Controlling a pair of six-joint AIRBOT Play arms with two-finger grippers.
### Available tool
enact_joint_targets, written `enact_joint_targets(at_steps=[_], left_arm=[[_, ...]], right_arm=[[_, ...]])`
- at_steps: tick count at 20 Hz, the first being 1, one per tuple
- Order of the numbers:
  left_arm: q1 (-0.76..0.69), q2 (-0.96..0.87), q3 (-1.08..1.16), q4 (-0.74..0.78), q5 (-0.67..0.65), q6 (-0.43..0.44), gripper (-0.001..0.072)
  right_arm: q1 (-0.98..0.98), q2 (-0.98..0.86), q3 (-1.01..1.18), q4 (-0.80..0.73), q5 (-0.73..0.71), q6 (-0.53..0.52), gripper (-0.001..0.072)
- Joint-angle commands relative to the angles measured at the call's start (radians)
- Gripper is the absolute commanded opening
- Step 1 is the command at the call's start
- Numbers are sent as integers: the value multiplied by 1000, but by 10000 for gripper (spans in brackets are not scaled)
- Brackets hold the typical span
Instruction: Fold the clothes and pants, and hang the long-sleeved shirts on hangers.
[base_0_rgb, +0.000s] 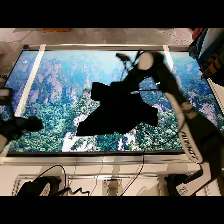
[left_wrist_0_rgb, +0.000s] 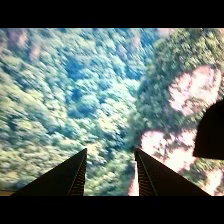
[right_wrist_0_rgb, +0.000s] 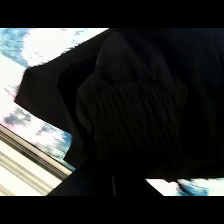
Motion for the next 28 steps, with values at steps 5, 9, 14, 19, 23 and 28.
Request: enact_joint_targets(at_steps=[5,9,14,19,23,28], left_arm=[[0,-123,-304,-697,234,84,460],[0,-241,-331,-708,310,178,527],[0,-425,-330,-724,430,287,524],[0,-573,-330,-975,472,520,506],[0,-627,-330,-1175,496,694,306],[2,-632,-313,-1187,513,708,16]], right_arm=[[-188,130,-26,-5,65,-194,26],[-241,130,-26,7,65,-194,26],[-246,130,-26,13,60,-194,26],[-246,130,-26,37,59,-194,26],[-246,130,-26,37,56,-194,26],[-251,130,-26,16,49,-205,26]])
